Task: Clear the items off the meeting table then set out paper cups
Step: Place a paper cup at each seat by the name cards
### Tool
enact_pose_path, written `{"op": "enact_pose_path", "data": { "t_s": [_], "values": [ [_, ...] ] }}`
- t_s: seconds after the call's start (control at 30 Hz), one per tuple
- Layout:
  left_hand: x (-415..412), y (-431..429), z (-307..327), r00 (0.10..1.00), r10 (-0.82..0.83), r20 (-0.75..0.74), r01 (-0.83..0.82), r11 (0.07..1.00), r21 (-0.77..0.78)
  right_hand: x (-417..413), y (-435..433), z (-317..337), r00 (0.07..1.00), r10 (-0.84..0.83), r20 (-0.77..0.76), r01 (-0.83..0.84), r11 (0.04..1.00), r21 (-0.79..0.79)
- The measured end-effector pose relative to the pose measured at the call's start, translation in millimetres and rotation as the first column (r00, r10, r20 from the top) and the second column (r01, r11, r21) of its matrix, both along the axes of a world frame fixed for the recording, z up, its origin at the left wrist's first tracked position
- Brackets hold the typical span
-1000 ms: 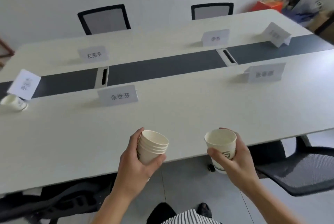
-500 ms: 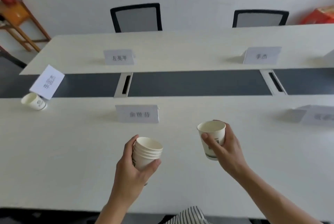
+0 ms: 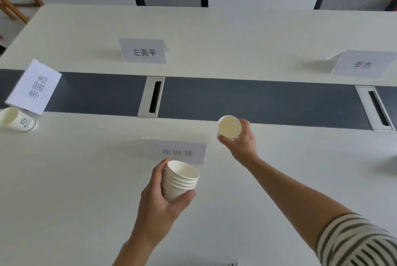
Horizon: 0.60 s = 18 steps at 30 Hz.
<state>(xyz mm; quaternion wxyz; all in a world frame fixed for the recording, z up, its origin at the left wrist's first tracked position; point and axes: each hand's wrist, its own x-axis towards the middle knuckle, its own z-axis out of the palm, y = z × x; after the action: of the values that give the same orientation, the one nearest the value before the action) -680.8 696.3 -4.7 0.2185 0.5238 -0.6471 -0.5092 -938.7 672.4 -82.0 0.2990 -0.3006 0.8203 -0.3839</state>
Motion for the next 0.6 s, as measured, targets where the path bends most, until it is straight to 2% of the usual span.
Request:
{"op": "enact_pose_path", "data": {
  "t_s": [0.13,0.33,0.6],
  "values": [
    [10.8,-6.0,-13.1,0.999,0.038,0.027,-0.040,0.996,0.076,-1.4,-19.5,-28.4,0.998,0.046,-0.040,-0.043,0.996,0.079],
    [16.4,-17.2,-21.6,0.997,0.054,0.054,-0.060,0.992,0.114,2.4,-22.3,-39.6,0.991,0.033,-0.128,-0.015,0.990,0.141],
    [-5.1,-23.5,-9.9,0.998,-0.044,0.033,0.041,0.996,0.084,-2.3,8.3,-34.9,0.988,0.100,-0.116,-0.074,0.975,0.209]
  ]
}}
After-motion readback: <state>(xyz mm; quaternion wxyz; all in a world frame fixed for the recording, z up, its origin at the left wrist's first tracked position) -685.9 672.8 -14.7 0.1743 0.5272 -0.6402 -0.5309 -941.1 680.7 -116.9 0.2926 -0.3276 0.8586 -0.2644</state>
